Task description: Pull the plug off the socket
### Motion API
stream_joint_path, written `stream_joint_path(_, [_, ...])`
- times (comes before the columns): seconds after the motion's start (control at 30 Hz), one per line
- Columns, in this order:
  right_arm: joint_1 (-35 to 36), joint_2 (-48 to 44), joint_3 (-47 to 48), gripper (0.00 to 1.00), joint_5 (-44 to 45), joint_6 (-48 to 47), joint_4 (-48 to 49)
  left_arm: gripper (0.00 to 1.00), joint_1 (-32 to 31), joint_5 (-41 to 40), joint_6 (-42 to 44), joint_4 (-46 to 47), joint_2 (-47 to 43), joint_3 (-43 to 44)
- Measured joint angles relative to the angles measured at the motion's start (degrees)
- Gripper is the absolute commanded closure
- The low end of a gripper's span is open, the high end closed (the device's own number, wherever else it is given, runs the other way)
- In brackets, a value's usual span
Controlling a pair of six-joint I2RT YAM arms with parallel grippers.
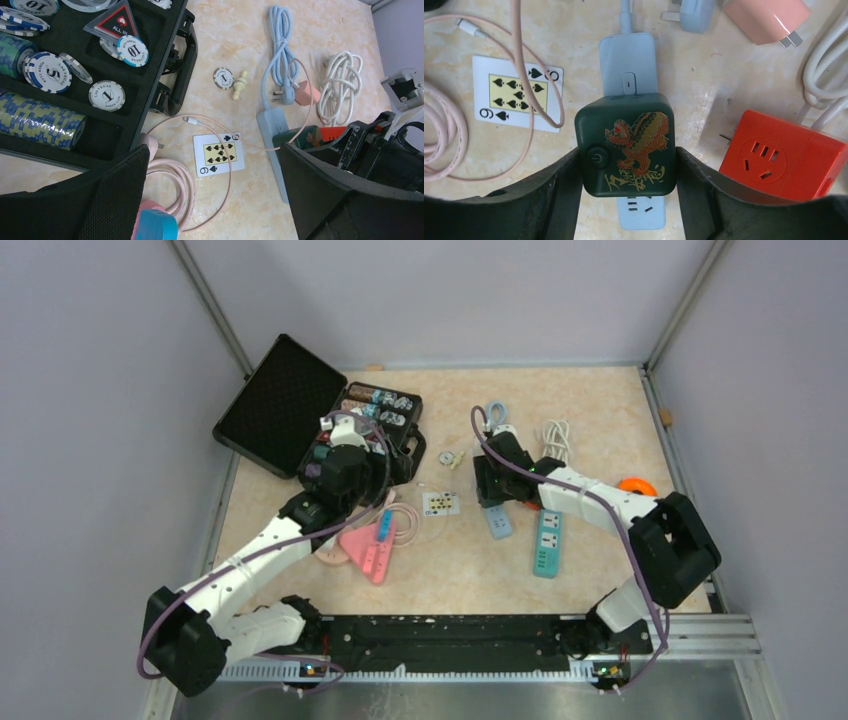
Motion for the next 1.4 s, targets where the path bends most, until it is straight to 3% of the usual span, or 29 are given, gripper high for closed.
stream_joint_path(0.07, [0.59, 0.46, 0.57, 0.63, 1.6, 1.01, -0.44, 0.01, 0.09, 0.24, 0.15, -0.07, 0.04, 0.0])
stream_joint_path(0.2, [2.84, 1.36, 1.49, 0.73, 5.57, 4.39, -1.4, 0.01, 0.2, 0.24, 1.16, -0.24, -0.13, 0.0])
stream_joint_path(0.37, [6.54, 1.9, 2.1, 0.74, 10.54, 11.41, -3.34, 0.02, 0.26, 3.02, 3.21, -0.48, -1.64, -0.57])
stream_joint_path(0.53, [9.62, 1.9, 1.99, 0.73, 12.44, 20.22, -4.85, 0.07, 0.28, 12.02, 3.74, -0.61, -1.73, -2.58])
stream_joint_path(0.63, [10.29, 1.79, 1.64, 0.68, 13.73, 23.5, -4.98, 0.09, 0.11, 18.01, 2.54, 0.96, -1.73, -6.97])
stream_joint_path(0.77, [10.82, 1.77, 1.64, 0.43, 14.82, 26.43, -5.75, 0.15, -1.38, 23.52, -0.2, 4.13, -1.7, -11.93])
stream_joint_path(0.87, [11.08, 1.77, 1.79, 0.33, 15.58, 27.89, -6.54, 0.17, -3.39, 25.97, -1.7, 5.86, -0.59, -12.98])
stream_joint_path(1.13, [12.07, 1.77, 5.57, 0.28, 14.99, 26.91, -12.11, 0.19, -7.34, 27.45, -2.95, 6.56, 3.23, -12.33])
stream_joint_path(1.4, [11.65, 1.77, 7.74, 0.29, 14.91, 23.76, -12.68, 0.22, -7.39, 26.75, -2.73, 5.11, 3.65, -8.07])
